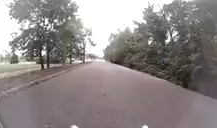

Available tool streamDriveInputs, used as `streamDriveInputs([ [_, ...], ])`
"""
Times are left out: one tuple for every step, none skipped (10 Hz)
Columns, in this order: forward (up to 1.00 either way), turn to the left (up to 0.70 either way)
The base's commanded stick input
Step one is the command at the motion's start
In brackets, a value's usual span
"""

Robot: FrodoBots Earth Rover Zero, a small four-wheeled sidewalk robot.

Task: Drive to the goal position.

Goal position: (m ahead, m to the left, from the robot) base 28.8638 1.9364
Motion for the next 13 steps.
streamDriveInputs([
  [0.70,0.00],
  [0.70,0.00],
  [0.70,0.24],
  [0.70,0.35],
  [0.70,0.35],
  [0.70,0.15],
  [0.70,0.03],
  [0.70,0.00],
  [0.70,0.00],
  [0.70,0.00],
  [0.70,0.00],
  [0.70,0.00],
  [0.70,0.00],
])
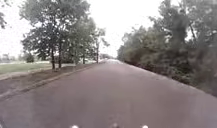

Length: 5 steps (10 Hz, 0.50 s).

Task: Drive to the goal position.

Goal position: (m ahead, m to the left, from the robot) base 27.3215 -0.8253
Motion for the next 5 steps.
streamDriveInputs([
  [0.70,0.00],
  [0.70,0.00],
  [0.70,0.00],
  [0.70,0.00],
  [0.70,0.00],
])
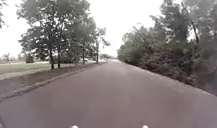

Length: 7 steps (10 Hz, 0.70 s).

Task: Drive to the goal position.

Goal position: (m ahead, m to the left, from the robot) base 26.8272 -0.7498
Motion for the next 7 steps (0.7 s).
streamDriveInputs([
  [0.70,0.00],
  [0.70,0.00],
  [0.70,0.00],
  [0.70,0.00],
  [0.70,0.00],
  [0.70,0.00],
  [0.70,0.00],
])
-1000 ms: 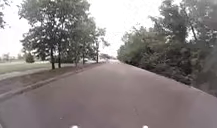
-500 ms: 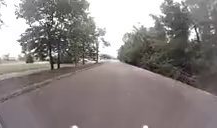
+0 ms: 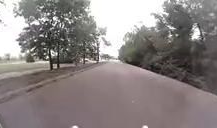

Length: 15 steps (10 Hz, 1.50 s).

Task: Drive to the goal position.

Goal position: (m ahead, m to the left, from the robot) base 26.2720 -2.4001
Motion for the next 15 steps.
streamDriveInputs([
  [0.70,0.00],
  [0.70,0.00],
  [0.70,0.00],
  [0.70,0.00],
  [0.70,0.00],
  [0.70,0.00],
  [0.70,0.00],
  [0.70,0.00],
  [0.70,0.00],
  [0.70,0.00],
  [0.70,0.00],
  [0.70,0.00],
  [0.70,0.00],
  [0.70,0.00],
  [0.70,0.00],
])
